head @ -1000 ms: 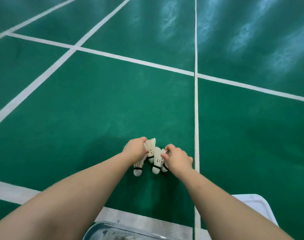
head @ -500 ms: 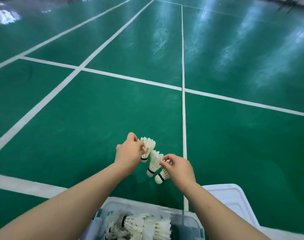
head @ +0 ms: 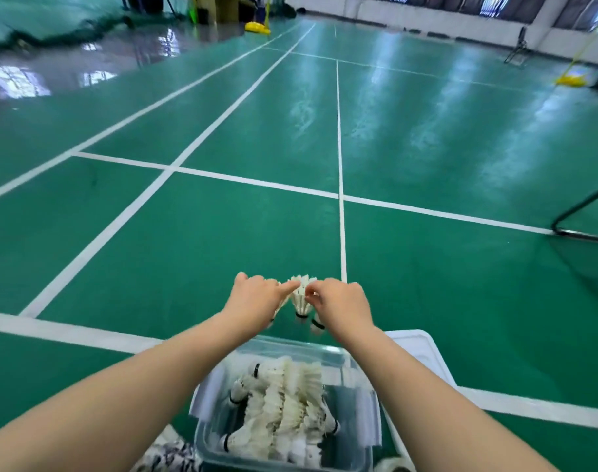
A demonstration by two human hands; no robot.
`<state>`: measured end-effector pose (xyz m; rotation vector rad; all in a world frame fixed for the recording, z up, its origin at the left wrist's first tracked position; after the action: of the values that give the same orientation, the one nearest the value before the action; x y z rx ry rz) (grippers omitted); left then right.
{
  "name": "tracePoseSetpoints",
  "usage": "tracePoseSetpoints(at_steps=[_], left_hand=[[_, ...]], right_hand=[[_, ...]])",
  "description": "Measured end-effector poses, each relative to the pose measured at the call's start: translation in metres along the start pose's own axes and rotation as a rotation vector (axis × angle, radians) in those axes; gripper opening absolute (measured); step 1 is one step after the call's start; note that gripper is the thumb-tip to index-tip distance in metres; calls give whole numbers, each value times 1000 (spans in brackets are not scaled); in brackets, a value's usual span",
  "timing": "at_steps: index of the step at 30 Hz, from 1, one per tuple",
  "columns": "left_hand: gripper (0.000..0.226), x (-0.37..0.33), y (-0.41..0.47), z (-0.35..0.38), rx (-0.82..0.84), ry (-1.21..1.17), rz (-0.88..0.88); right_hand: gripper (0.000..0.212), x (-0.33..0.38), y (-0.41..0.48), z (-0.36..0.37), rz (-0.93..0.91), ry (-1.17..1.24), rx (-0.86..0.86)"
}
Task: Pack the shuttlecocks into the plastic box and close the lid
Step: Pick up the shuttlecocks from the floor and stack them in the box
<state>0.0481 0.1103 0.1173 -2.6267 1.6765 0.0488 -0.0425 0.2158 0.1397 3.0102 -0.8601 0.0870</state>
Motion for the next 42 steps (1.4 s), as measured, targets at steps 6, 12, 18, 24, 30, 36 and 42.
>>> tracePoseSetpoints(at_steps=[6, 12, 18, 24, 30, 36, 42], left_hand=[[46, -7, -37, -22, 57, 51, 20], [42, -7, -65, -18, 27, 31, 34], [44, 0, -80, -12, 27, 17, 38], [43, -1, -89, 0, 63, 20, 49], [52, -3, -83, 13, 92, 1, 69], [56, -5, -75, 20, 145, -23, 79], [54, -7, -71, 35, 185, -24, 91]], right_hand=[[26, 15, -31, -6, -12, -3, -4], [30, 13, -60, 5, 112, 155, 8], [32, 1, -95, 37, 334, 359, 36], [37, 8, -118, 87, 293, 354, 283], [27, 32, -120, 111, 159, 337, 419], [14, 54, -119, 143, 108, 464, 509], [11, 69, -115, 165, 120, 553, 561]])
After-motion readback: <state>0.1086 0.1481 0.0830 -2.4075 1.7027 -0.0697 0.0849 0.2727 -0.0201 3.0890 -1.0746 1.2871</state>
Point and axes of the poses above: each hand's wrist, its own y-axis towards the middle knuckle, its own z-axis out of the palm, x = y × z, the point moved 3 cm from there along y, towards the middle knuckle, and after that the axes turned 7 degrees about -y, right-handed, at the moved point
